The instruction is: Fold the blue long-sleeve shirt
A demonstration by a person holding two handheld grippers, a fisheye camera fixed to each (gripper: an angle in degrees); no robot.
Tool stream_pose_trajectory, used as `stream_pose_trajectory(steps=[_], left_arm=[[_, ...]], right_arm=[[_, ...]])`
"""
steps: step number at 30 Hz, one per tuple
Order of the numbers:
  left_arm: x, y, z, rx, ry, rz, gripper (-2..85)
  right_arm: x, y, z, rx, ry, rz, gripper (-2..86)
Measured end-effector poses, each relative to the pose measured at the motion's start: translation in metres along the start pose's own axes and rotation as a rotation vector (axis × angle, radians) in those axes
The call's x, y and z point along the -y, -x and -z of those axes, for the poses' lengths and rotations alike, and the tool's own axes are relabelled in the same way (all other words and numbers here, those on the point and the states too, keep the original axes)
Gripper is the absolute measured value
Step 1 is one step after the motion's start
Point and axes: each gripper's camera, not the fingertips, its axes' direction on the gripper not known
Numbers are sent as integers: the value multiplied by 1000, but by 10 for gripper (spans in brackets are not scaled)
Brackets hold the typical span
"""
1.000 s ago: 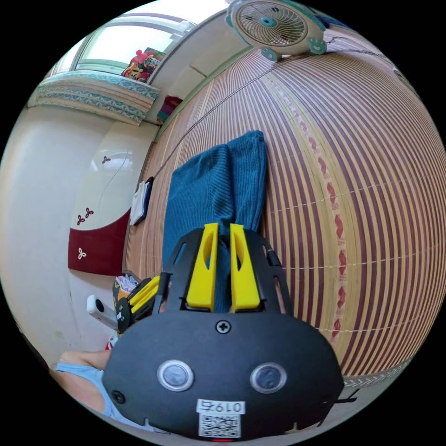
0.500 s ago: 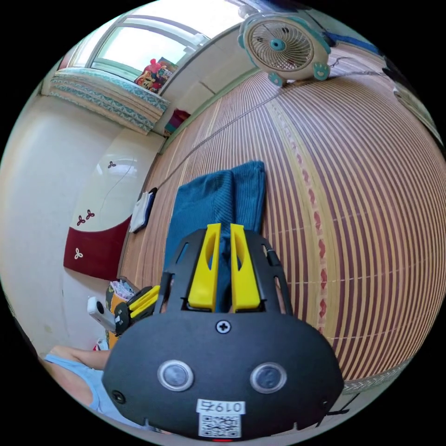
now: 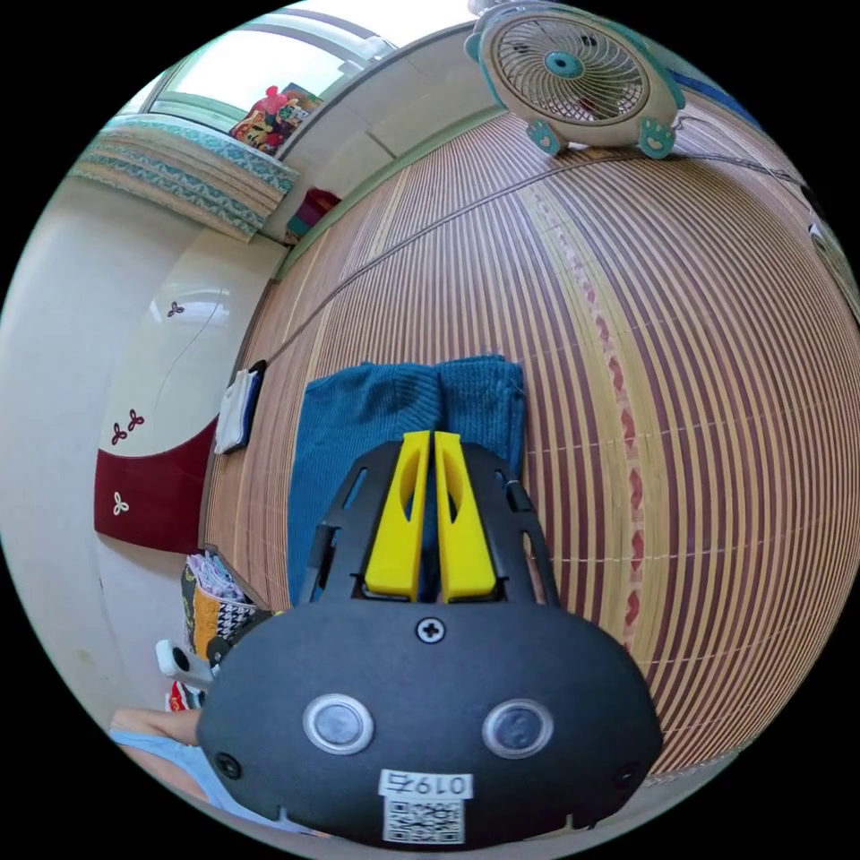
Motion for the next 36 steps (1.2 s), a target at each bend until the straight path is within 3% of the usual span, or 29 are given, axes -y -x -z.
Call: stream_pose_trajectory(steps=[7, 17, 23, 31, 36], left_arm=[[-13, -12, -2, 1, 3, 12, 5], [-28, -34, -1, 20, 13, -14, 5], [-35, -51, 2, 51, 9, -29, 7], [-48, -68, 30, 89, -84, 14, 10], [-60, -81, 19, 120, -18, 18, 10]], right_arm=[[-14, 10, -9, -46, 18, 37, 35], [-99, 32, 53, -1, -179, 127, 47], [-197, 66, 50, -60, -75, 264, 46], [-285, 54, 30, -35, -60, 162, 53], [-325, 58, 18, 1, -83, 133, 43]])
